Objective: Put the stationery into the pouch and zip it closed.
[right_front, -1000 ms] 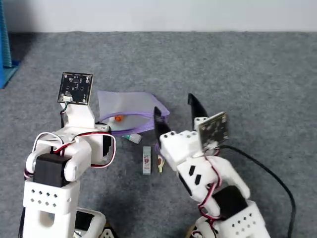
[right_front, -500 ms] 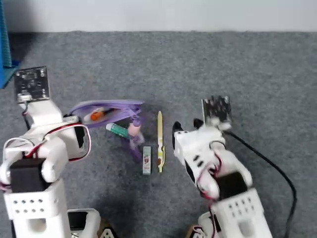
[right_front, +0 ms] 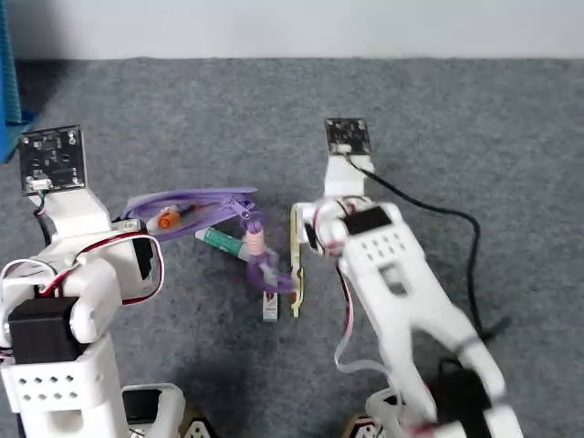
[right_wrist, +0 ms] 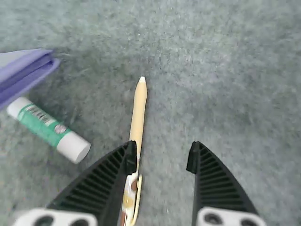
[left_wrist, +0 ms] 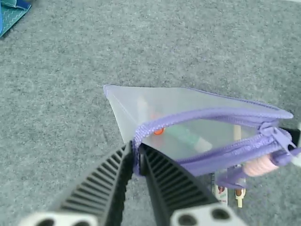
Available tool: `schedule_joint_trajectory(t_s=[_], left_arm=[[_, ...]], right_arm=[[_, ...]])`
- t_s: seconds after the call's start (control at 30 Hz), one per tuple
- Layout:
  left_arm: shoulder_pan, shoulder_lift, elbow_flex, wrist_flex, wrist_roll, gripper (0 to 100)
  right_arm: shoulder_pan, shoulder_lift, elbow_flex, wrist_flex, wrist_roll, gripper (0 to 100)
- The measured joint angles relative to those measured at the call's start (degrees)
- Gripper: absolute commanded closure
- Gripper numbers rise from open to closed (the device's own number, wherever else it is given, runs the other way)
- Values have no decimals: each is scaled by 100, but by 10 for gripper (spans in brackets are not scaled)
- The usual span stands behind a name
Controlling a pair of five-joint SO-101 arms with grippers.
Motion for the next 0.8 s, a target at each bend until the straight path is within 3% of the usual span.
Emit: schedule_joint_trajectory(t_s=[0.43,0.53,0.8], left_arm=[[-18,0,0,0,0,987],[-18,0,0,0,0,987],[-18,0,0,0,0,987]], right_arm=[[-229,3508,-2576,18,0,865],[-141,3859,-2936,70,0,994],[0,4000,-3156,281,0,991]])
